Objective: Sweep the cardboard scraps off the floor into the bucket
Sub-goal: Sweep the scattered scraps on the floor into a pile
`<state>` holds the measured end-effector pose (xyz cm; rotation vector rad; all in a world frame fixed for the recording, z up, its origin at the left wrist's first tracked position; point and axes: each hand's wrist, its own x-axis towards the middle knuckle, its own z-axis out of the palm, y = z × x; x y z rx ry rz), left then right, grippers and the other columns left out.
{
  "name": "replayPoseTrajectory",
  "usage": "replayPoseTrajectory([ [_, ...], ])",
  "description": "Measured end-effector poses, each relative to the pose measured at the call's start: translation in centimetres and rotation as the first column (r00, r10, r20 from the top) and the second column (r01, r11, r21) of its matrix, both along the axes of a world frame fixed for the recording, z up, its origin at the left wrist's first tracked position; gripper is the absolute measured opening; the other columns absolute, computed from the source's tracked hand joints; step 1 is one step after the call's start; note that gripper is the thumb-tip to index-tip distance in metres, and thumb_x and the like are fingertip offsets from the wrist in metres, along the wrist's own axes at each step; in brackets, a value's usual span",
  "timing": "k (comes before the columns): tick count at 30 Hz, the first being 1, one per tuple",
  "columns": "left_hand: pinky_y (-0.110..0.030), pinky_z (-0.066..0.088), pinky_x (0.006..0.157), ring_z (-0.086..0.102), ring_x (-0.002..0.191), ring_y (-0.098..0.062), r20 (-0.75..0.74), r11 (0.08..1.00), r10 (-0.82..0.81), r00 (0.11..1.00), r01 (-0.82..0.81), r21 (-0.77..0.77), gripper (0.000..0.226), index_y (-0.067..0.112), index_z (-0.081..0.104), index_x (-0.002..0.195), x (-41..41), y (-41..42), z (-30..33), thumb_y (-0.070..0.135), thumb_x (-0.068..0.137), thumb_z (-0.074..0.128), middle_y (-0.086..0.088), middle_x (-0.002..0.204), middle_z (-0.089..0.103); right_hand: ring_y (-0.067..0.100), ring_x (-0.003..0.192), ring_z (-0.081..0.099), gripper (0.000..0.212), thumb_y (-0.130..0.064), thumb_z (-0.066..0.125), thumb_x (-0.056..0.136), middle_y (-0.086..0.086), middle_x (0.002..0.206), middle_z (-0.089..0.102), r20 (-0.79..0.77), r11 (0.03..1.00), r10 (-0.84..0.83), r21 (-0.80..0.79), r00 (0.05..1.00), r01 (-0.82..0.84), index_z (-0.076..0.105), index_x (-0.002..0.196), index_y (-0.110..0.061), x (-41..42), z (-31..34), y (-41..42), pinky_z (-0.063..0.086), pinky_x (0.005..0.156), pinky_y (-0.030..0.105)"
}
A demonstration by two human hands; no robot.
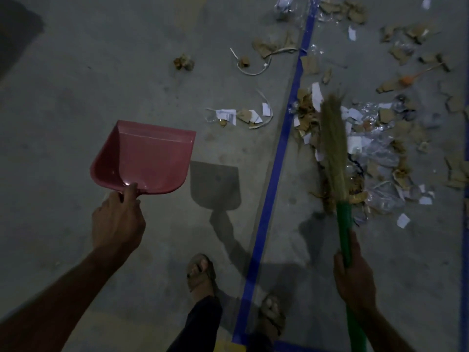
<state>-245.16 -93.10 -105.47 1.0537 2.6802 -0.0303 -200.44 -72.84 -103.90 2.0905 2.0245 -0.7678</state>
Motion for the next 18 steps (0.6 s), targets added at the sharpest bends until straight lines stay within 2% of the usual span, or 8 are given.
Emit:
replayPoseTrajectory([
  [2,-0.045,0.036,0.059,0.056,0.072,-0.047,-0.015,1.000,0.020,1.000,-0.020,0.017,0.039,0.010,0.052,0.130,-0.6,-0.1,0.5,0.010,0.092,0.061,-0.027,0.088,0.055,0.014,0.057,0.058,0.066,-0.025,0.050,0.102,-0.001,0.073,0.058,-0.041,1.000,0.030,-0.006,0.999,-0.030,0.015,0.156,-0.038,-0.9,0.6,-0.9,0.044,0.049,0.028],
  [6,-0.049,0.039,0.060,0.056,0.077,-0.050,-0.051,0.992,0.109,0.993,-0.105,0.075,0.039,0.013,0.050,0.131,-2.5,-0.2,1.3,0.010,0.093,0.058,-0.028,0.094,0.053,0.016,0.071,0.059,0.068,-0.022,0.057,0.097,0.000,0.091,0.062,-0.167,0.986,0.159,-0.028,0.973,-0.166,0.024,0.153,-0.040,-3.5,-1.8,-2.9,0.048,0.065,0.033],
  [8,-0.050,0.040,0.059,0.056,0.078,-0.051,-0.058,0.992,0.110,0.992,-0.106,0.075,0.040,0.012,0.050,0.132,-3.3,-0.1,1.4,0.010,0.093,0.058,-0.029,0.095,0.054,0.017,0.070,0.058,0.060,-0.048,0.055,0.094,0.001,0.093,0.061,-0.146,0.959,0.261,-0.075,0.954,-0.274,0.023,0.144,-0.056,-5.7,-3.8,-3.8,0.051,0.064,0.038],
  [9,-0.050,0.040,0.059,0.056,0.079,-0.051,-0.058,0.994,0.094,0.994,-0.091,0.055,0.040,0.012,0.051,0.132,-3.6,0.1,1.2,0.010,0.093,0.058,-0.030,0.096,0.054,0.019,0.068,0.058,0.055,-0.062,0.042,0.093,0.001,0.094,0.059,-0.128,0.927,0.350,-0.098,0.928,-0.363,0.018,0.142,-0.062,-7.3,-5.0,-4.0,0.053,0.062,0.041],
  [10,-0.050,0.040,0.060,0.056,0.079,-0.051,-0.057,0.996,0.088,0.995,-0.086,0.029,0.039,0.012,0.051,0.132,-3.8,0.3,1.0,0.011,0.093,0.058,-0.030,0.097,0.055,0.020,0.068,0.057,0.055,-0.063,0.029,0.093,0.003,0.098,0.058,-0.120,0.880,0.442,-0.133,0.889,-0.456,0.011,0.145,-0.062,-9.3,-5.9,-4.2,0.053,0.062,0.042],
  [13,-0.050,0.041,0.060,0.057,0.079,-0.052,-0.050,0.993,0.112,0.992,-0.110,0.035,0.037,0.013,0.051,0.130,-4.0,1.0,0.8,0.011,0.094,0.058,-0.030,0.097,0.055,0.020,0.074,0.049,0.064,-0.038,0.035,0.099,0.010,0.126,0.052,-0.143,0.730,0.640,-0.195,0.755,-0.655,0.004,0.155,-0.049,-16.8,-7.5,-4.1,0.047,0.064,0.035],
  [16,-0.050,0.040,0.060,0.056,0.075,-0.052,-0.032,0.985,0.162,0.986,-0.159,0.067,0.034,0.014,0.049,0.126,-4.1,2.0,0.8,0.009,0.094,0.058,-0.029,0.095,0.054,0.031,0.092,0.057,0.069,-0.030,0.040,0.103,0.018,0.128,0.051,-0.061,0.619,0.756,-0.259,0.652,-0.742,0.000,0.156,-0.043,-24.2,-8.2,-2.8,0.052,0.074,0.039],
  [18,-0.050,0.041,0.060,0.056,0.075,-0.052,-0.038,0.983,0.173,0.984,-0.170,0.067,0.035,0.015,0.049,0.127,-4.4,2.3,0.6,0.009,0.094,0.058,-0.029,0.094,0.054,0.035,0.111,0.053,0.066,-0.030,0.037,0.104,0.020,0.133,0.048,-0.049,0.627,0.732,-0.345,0.680,-0.699,-0.001,0.157,-0.042,-27.2,-8.9,-1.5,0.046,0.086,0.045],
])
